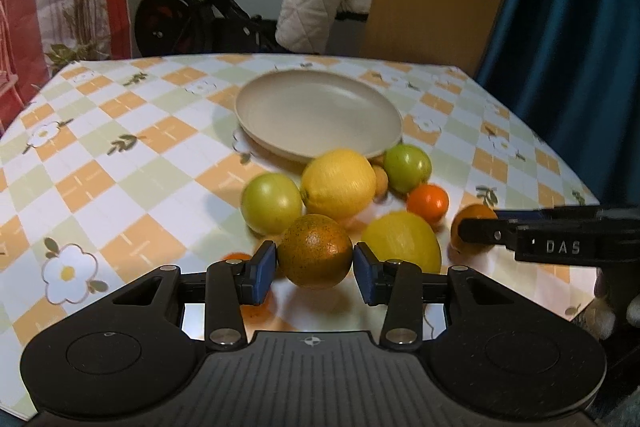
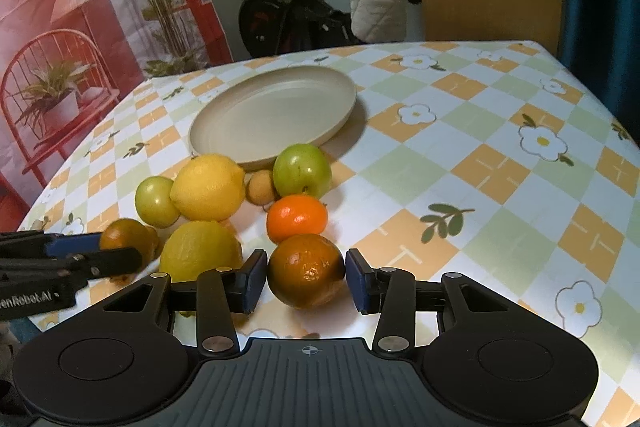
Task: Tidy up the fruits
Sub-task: 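Close the left tool on its orange while the right tool closes on another, then lift the left tool's orange over the plate while the right tool carries its orange there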
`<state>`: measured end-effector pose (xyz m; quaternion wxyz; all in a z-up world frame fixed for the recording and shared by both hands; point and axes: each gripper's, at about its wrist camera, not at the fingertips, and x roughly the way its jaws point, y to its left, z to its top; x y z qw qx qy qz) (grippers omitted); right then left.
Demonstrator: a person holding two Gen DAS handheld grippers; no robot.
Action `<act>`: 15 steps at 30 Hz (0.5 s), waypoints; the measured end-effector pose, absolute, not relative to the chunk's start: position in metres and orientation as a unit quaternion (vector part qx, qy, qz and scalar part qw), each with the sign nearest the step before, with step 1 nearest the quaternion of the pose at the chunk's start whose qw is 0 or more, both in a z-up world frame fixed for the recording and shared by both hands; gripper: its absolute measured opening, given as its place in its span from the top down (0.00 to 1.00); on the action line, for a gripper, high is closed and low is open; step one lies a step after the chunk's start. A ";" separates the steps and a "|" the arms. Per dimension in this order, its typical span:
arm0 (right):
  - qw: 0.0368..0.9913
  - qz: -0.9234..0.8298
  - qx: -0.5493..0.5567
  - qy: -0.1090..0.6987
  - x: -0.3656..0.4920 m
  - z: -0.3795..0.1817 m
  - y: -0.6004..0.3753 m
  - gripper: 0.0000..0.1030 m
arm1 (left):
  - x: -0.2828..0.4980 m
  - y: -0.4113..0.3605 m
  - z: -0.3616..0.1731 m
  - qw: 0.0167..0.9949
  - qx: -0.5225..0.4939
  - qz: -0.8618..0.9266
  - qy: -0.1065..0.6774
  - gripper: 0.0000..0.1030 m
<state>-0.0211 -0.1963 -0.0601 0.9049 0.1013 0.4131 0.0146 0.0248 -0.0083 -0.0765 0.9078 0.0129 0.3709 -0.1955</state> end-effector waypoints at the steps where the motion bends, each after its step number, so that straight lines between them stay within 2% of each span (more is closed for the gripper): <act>1: 0.905 0.014 0.101 0.412 -0.021 -0.060 -0.197 0.62 | 0.025 -0.007 -0.074 0.909 0.011 -0.194 0.367 0.57; 15: 0.926 0.035 0.067 0.370 -0.001 -0.029 -0.202 0.62 | 0.045 0.005 -0.045 0.924 0.000 -0.180 0.337 0.57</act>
